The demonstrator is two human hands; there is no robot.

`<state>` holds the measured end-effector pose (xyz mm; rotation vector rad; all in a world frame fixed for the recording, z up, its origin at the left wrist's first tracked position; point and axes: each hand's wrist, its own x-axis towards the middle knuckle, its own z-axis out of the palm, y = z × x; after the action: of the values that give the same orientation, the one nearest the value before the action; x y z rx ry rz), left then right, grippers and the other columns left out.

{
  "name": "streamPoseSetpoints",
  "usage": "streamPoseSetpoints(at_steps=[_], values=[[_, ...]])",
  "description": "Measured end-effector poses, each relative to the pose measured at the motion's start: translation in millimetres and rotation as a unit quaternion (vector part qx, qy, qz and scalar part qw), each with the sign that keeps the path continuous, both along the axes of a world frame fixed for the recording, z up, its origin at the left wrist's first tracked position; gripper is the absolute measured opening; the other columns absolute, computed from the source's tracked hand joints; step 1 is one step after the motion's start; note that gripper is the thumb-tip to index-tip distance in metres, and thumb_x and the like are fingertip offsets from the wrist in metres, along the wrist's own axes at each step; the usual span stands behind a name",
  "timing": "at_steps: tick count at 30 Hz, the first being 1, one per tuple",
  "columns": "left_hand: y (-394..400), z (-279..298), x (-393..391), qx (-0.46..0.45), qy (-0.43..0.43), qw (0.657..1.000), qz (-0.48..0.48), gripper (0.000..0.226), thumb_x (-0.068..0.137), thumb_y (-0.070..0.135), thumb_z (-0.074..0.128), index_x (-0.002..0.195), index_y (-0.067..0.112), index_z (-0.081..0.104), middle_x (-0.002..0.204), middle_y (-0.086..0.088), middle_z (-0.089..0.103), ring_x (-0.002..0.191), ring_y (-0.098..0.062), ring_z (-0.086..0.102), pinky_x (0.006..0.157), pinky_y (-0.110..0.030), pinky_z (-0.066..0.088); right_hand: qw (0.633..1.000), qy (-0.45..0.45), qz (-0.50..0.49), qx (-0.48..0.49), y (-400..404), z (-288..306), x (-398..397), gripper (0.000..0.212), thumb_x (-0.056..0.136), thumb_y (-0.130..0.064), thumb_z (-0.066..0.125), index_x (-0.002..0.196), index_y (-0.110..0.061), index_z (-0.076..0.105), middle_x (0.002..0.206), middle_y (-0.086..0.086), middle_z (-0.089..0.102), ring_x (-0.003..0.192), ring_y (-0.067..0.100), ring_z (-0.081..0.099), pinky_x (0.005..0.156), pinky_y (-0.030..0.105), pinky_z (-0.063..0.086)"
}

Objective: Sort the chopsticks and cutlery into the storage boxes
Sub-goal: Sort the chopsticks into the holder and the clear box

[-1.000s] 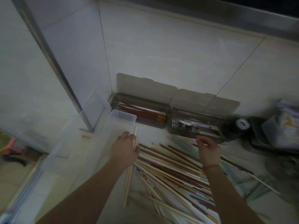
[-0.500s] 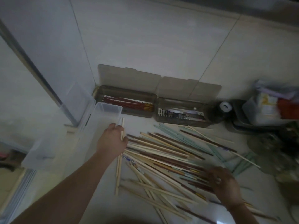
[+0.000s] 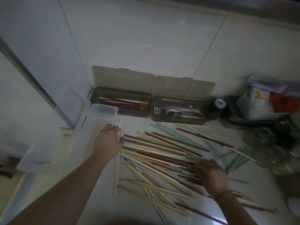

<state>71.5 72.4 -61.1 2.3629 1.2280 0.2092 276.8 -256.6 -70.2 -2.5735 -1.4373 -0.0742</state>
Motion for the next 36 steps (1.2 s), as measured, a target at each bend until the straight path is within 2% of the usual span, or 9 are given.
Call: streamPoseSetpoints(at_steps=[7, 13, 16, 20, 22, 25, 29, 33, 36], values=[[-0.3, -1.5, 0.6, -0.001, 0.004, 1.0, 0.003, 0.038, 0.084, 0.033, 0.065, 0.116, 0.013, 0.063, 0.117, -0.009, 0.053, 0.098, -0.032, 0.059, 0.081, -0.039, 0.052, 0.997, -0.005, -0.044, -0.058, 7.6, 4.8, -0.5, 0.02, 0.062, -0.01, 0.087, 0.069, -0.023, 0.073, 0.073, -0.004, 0.068, 0.066, 0.027, 0.061, 0.053, 0.031, 0.047], [1.1, -1.5, -0.1, -0.008, 0.007, 1.0, 0.005, 0.039, 0.084, 0.036, 0.064, 0.118, 0.016, 0.062, 0.119, -0.007, 0.052, 0.1, -0.03, 0.059, 0.082, -0.039, 0.052, 0.996, -0.005, -0.047, -0.069, 6.2, -0.3, 2.5, 0.022, 0.06, -0.014, 0.088, 0.074, -0.024, 0.074, 0.077, -0.004, 0.069, 0.069, 0.028, 0.061, 0.054, 0.033, 0.047], [1.6, -1.1, -0.5, -0.005, 0.004, 1.0, 0.005, 0.039, 0.084, 0.035, 0.064, 0.118, 0.016, 0.062, 0.121, -0.008, 0.053, 0.102, -0.03, 0.058, 0.084, -0.038, 0.051, 0.995, 0.016, -0.094, -0.017, -6.8, -3.5, 14.4, 0.023, 0.065, -0.008, 0.085, 0.08, -0.022, 0.074, 0.082, -0.002, 0.071, 0.073, 0.031, 0.063, 0.057, 0.035, 0.052], [1.1, -0.5, -0.5, -0.003, -0.001, 1.0, 0.004, 0.038, 0.082, 0.035, 0.065, 0.115, 0.015, 0.063, 0.119, -0.009, 0.053, 0.101, -0.031, 0.059, 0.084, -0.038, 0.052, 0.986, 0.032, -0.149, 0.07, -21.1, -2.6, 33.2, 0.01, 0.082, -0.015, 0.065, 0.085, -0.014, 0.074, 0.083, 0.008, 0.071, 0.074, 0.035, 0.063, 0.065, 0.038, 0.051], [0.5, -1.4, -1.0, 0.0, -0.007, 1.0, 0.001, 0.037, 0.081, 0.034, 0.066, 0.112, 0.014, 0.064, 0.117, -0.01, 0.054, 0.099, -0.031, 0.06, 0.083, -0.039, 0.052, 0.971, 0.08, -0.201, 0.103, -13.9, 1.3, 39.3, 0.006, 0.086, -0.008, 0.068, 0.088, -0.011, 0.073, 0.086, 0.011, 0.071, 0.074, 0.032, 0.061, 0.069, 0.036, 0.047], [1.2, -2.5, -1.4, 0.004, -0.008, 1.0, -0.003, 0.036, 0.081, 0.035, 0.066, 0.111, 0.015, 0.064, 0.115, -0.009, 0.055, 0.097, -0.03, 0.061, 0.082, -0.037, 0.052, 0.94, 0.169, -0.245, 0.167, 17.4, 12.5, 38.5, 0.009, 0.084, -0.003, 0.069, 0.089, -0.01, 0.072, 0.085, 0.011, 0.07, 0.069, 0.025, 0.058, 0.07, 0.03, 0.041], [2.2, -1.7, -1.2, 0.0, -0.001, 1.0, -0.004, 0.039, 0.083, 0.037, 0.064, 0.115, 0.016, 0.062, 0.117, -0.006, 0.053, 0.1, -0.027, 0.059, 0.084, -0.036, 0.052, 0.918, 0.226, -0.238, 0.222, 84.2, 30.9, 30.9, 0.007, 0.085, -0.009, 0.069, 0.088, -0.014, 0.072, 0.081, 0.005, 0.068, 0.075, 0.023, 0.06, 0.072, 0.028, 0.04], [2.7, -2.3, -1.1, -0.002, -0.002, 1.0, -0.005, 0.039, 0.083, 0.038, 0.062, 0.115, 0.016, 0.062, 0.118, -0.006, 0.053, 0.101, -0.027, 0.059, 0.085, -0.036, 0.052, 0.944, 0.187, -0.202, 0.179, 160.1, 42.2, 26.2, 0.007, 0.089, -0.019, 0.065, 0.089, -0.018, 0.072, 0.082, 0.0, 0.067, 0.076, 0.021, 0.059, 0.064, 0.025, 0.035], [2.1, -3.4, -1.6, -0.001, -0.001, 1.0, -0.007, 0.039, 0.083, 0.04, 0.061, 0.116, 0.018, 0.061, 0.118, -0.004, 0.052, 0.102, -0.025, 0.058, 0.085, -0.035, 0.05, 0.97, 0.145, -0.157, 0.115, 208.6, 48.5, 22.4, 0.01, 0.091, -0.024, 0.062, 0.093, -0.023, 0.071, 0.089, 0.003, 0.07, 0.082, 0.025, 0.063, 0.064, 0.026, 0.039]])
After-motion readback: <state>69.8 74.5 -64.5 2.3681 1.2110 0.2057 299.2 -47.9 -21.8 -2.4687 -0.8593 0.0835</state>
